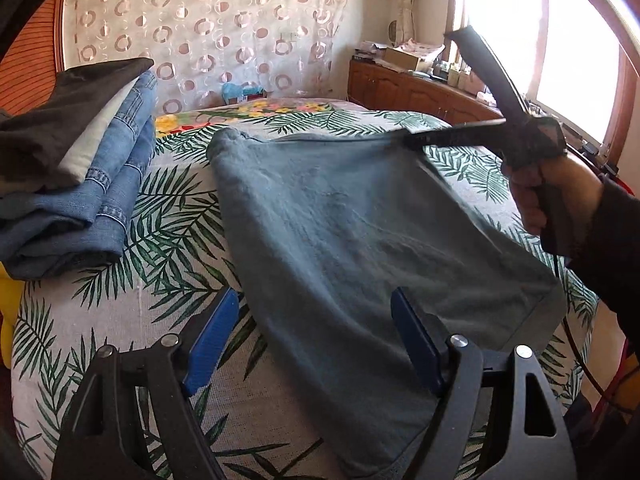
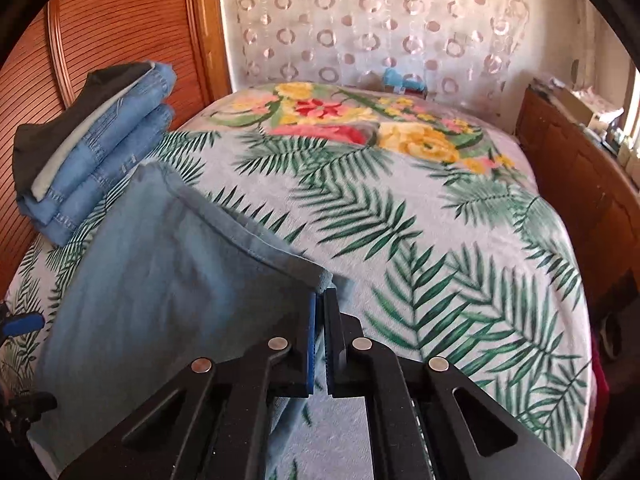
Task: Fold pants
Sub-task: 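Move both open grippers back to the folded edge of the shorts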
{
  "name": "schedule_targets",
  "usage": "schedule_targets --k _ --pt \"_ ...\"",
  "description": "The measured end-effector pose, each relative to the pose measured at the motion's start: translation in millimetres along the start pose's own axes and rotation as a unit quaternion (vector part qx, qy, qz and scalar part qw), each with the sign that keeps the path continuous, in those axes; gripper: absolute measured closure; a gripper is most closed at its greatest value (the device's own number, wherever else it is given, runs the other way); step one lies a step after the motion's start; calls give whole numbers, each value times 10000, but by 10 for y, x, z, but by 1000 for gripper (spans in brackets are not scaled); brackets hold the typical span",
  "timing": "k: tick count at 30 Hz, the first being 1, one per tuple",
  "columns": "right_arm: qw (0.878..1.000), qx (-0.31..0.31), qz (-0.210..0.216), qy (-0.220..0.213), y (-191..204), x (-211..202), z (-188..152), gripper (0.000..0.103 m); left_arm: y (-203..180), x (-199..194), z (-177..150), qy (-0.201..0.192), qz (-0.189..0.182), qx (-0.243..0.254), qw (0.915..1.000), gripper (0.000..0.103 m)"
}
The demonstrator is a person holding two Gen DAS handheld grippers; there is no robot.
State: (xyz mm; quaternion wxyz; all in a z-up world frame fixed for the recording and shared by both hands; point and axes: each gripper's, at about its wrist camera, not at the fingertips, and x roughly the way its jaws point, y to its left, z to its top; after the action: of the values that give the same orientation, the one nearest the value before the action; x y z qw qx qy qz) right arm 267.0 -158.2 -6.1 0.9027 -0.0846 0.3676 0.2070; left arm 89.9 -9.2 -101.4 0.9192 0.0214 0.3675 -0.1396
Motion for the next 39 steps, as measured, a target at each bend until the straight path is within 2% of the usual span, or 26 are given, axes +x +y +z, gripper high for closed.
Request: schedule_targets --k 4,8,11,15,18,20,22,31,35,39 --pt "9993 242 -234 -131 -84 40 69 100 -5 -6 -7 12 28 5 10000 24" --pt "9995 149 -247 87 -36 188 72 99 -9 10 -11 62 46 -35 10000 24" --pt "9995 154 -242 119 -46 194 49 88 -6 18 -7 91 57 -54 9999 24" --pt "9996 194 -185 71 -82 -9 -20 81 -2 40 12 109 75 -82 9999 24" --pt "9999 150 -39 -65 -40 -288 -171 77 0 41 11 91 85 -65 9999 24" --pt "9997 182 19 -176 -17 -461 -311 67 -4 45 19 82 112 -47 9999 24" --pt "9994 247 14 -256 21 -597 -470 64 -11 49 11 86 130 -30 9999 24" --pt "9989 125 333 -304 183 -1027 -1029 61 -4 26 3 31 180 -61 9998 24" --pt "9985 46 455 -289 254 -1135 -1204 61 20 -104 -7 -173 123 -147 9997 24" --pt "9986 49 486 -202 319 -1200 -1355 61 8 -258 -78 -216 30 -133 9997 34"
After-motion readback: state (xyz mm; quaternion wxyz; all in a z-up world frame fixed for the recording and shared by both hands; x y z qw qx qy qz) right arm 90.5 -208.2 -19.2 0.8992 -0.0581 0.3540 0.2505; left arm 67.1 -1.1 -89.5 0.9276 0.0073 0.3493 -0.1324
